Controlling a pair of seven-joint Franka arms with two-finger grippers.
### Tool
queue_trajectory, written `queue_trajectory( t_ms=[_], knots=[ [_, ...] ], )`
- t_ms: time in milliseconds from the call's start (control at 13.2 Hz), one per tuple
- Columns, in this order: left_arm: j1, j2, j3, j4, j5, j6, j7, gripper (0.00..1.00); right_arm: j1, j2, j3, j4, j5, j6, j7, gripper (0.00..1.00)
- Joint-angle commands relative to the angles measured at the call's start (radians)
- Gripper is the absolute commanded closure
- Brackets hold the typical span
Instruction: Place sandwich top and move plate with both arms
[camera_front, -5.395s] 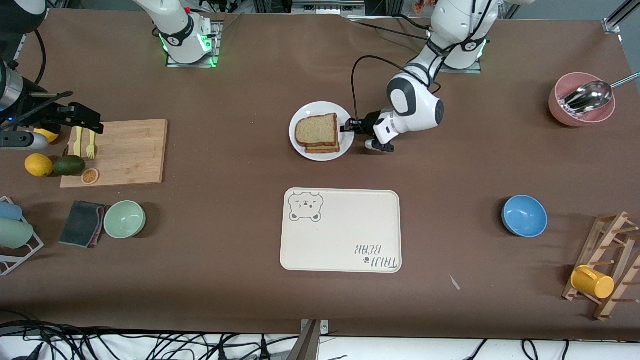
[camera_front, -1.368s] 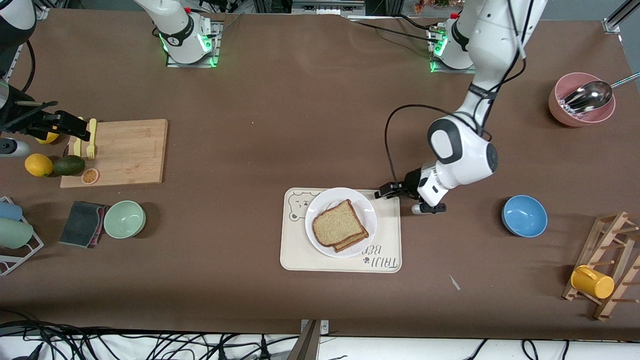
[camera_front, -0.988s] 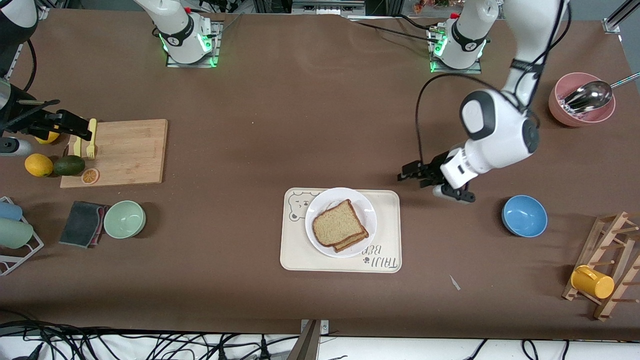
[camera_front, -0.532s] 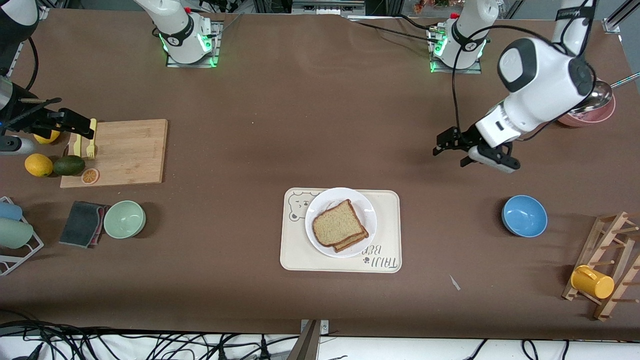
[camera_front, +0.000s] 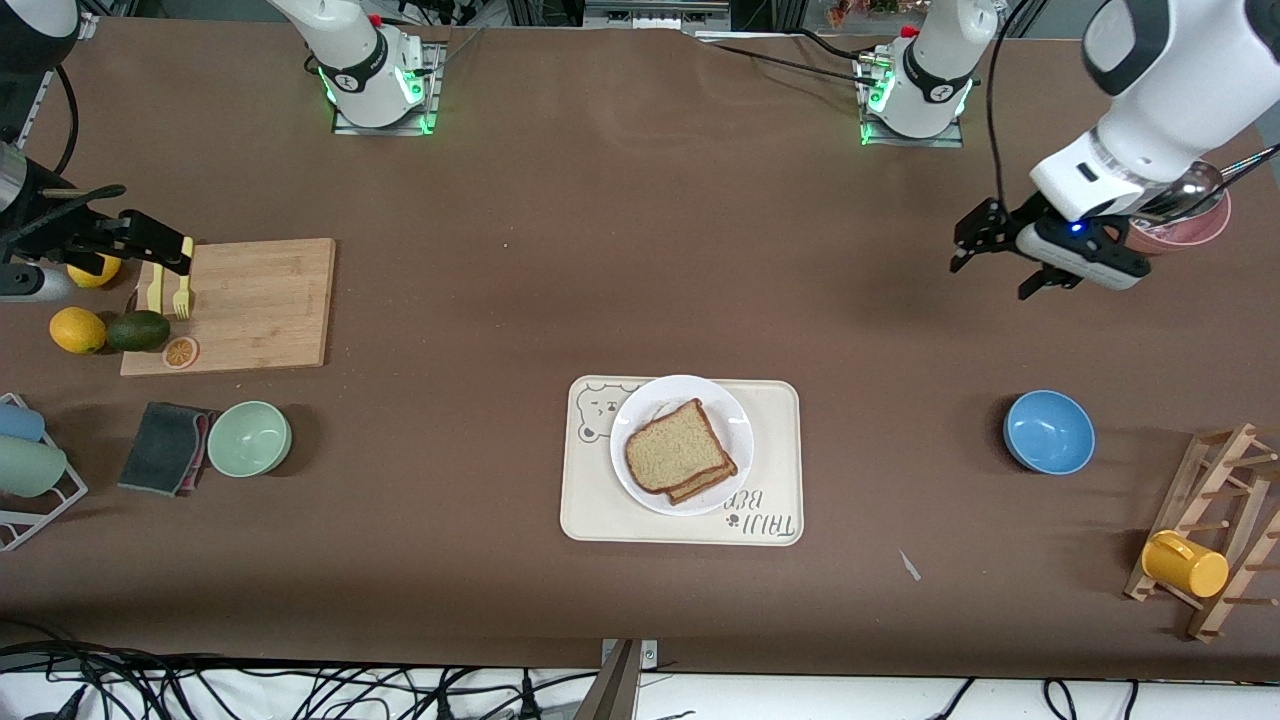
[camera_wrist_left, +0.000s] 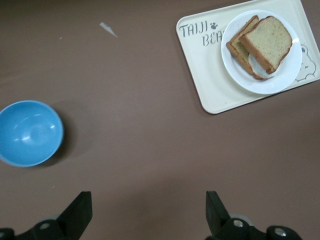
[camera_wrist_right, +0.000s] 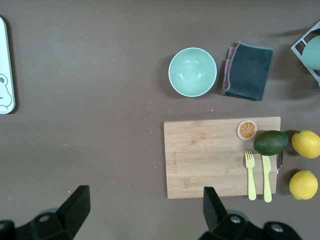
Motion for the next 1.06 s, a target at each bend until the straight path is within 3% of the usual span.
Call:
queue_trajectory(
  t_ms=[0, 380, 988],
  knots=[
    [-0.014, 0.011, 0.053, 0.194, 0.138, -0.245, -0.022, 0.0, -0.014, -0.026, 0.013, -0.019, 0.018, 0.009, 0.005, 0.0],
    [-0.022, 0.038, 0.048, 0.374, 0.222, -0.461, -0.1, 0.0, -0.016, -0.023, 0.009, -0.019, 0.018, 0.009, 0.005, 0.0],
    [-0.022, 0.155, 0.053, 0.482, 0.188, -0.479, -0.167, 0.0, -0.014, -0.021, 0.01, -0.016, 0.018, 0.015, 0.004, 0.0]
  ],
)
